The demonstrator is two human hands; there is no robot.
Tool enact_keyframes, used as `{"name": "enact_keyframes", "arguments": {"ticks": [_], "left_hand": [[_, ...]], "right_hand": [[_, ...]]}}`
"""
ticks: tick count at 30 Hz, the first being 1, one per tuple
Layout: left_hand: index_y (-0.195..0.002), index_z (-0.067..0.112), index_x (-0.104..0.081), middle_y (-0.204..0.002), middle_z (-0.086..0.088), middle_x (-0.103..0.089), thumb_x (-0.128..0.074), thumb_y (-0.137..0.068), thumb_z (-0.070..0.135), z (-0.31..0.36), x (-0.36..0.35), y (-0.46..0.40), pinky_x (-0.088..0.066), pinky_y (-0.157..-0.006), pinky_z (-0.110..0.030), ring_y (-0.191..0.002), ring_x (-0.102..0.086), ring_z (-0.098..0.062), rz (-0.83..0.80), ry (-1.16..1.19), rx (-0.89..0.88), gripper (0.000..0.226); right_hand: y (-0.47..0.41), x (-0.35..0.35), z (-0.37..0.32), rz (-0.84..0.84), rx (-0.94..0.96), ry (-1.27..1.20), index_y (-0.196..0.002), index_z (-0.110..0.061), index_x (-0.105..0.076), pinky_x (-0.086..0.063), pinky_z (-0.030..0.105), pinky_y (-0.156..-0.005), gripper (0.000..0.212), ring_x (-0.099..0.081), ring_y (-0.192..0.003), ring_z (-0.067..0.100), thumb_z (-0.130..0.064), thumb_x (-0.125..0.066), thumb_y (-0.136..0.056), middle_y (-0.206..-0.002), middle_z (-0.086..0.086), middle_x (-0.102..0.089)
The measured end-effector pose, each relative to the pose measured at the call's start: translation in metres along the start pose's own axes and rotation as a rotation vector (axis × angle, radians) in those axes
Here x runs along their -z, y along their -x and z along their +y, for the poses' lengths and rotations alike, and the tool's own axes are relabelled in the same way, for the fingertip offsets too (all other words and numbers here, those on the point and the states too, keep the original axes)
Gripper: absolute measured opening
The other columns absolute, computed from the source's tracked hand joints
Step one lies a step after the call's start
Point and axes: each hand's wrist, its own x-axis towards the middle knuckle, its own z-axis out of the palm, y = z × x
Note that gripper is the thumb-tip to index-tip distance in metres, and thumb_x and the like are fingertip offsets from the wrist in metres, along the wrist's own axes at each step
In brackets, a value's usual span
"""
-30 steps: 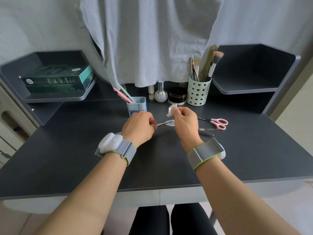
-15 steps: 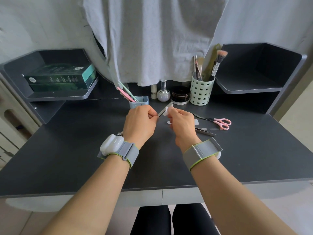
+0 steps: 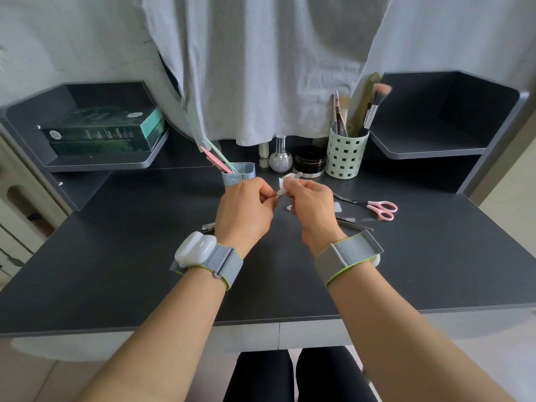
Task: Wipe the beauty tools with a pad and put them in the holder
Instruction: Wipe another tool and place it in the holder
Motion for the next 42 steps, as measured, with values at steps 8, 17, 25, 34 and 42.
{"name": "enact_keyframes", "arguments": {"ticks": [8, 17, 25, 34, 42], "left_hand": [[-0.091, 0.022, -0.075, -0.081, 0.007, -0.071, -0.073, -0.089, 0.024, -0.001, 0.003, 0.000, -0.058, -0.076, -0.039, -0.078, -0.065, -0.014, -0.001, -0.005, 0.000, 0.003], [-0.092, 0.021, -0.074, -0.081, 0.007, -0.069, -0.072, -0.090, 0.024, 0.000, 0.004, 0.000, -0.059, -0.075, -0.037, -0.077, -0.064, -0.012, -0.003, -0.018, -0.012, 0.004], [-0.084, 0.022, -0.074, -0.075, 0.010, -0.069, -0.073, -0.088, 0.023, -0.007, 0.002, 0.001, -0.058, -0.075, -0.037, -0.075, -0.065, -0.012, 0.027, 0.015, 0.030, 0.004], [-0.084, 0.022, -0.074, -0.071, 0.013, -0.068, -0.073, -0.087, 0.025, 0.000, -0.002, -0.001, -0.057, -0.073, -0.033, -0.071, -0.065, -0.008, 0.071, 0.073, 0.035, 0.004], [-0.084, 0.023, -0.071, -0.070, 0.014, -0.066, -0.074, -0.088, 0.026, 0.003, -0.004, 0.001, -0.055, -0.069, -0.031, -0.071, -0.065, -0.009, 0.059, 0.084, -0.001, 0.006]], "right_hand": [[-0.004, 0.005, -0.009, 0.018, 0.010, -0.023, -0.068, -0.013, -0.059, -0.036, 0.018, -0.044, 0.030, -0.035, -0.041, 0.007, -0.024, -0.068, -0.095, -0.053, -0.004, -0.044], [-0.010, 0.009, -0.012, 0.034, -0.030, -0.123, -0.066, -0.013, -0.057, -0.036, 0.016, -0.041, 0.032, -0.039, -0.039, 0.004, -0.019, -0.067, -0.096, -0.047, -0.009, -0.045], [-0.012, 0.021, -0.007, 0.091, -0.073, -0.173, -0.074, -0.013, -0.061, -0.036, 0.026, -0.060, 0.019, -0.036, -0.056, 0.009, -0.017, -0.068, -0.091, -0.067, -0.001, -0.048], [0.006, 0.006, 0.004, -0.045, -0.087, -0.159, -0.081, -0.010, -0.064, -0.038, 0.023, -0.058, 0.019, -0.039, -0.056, 0.008, -0.023, -0.067, -0.095, -0.067, -0.002, -0.051], [0.004, 0.000, 0.008, -0.061, 0.009, -0.054, -0.084, -0.013, -0.071, -0.044, 0.030, -0.071, 0.018, -0.049, -0.065, 0.008, -0.029, -0.070, -0.092, -0.071, -0.004, -0.062]]}}
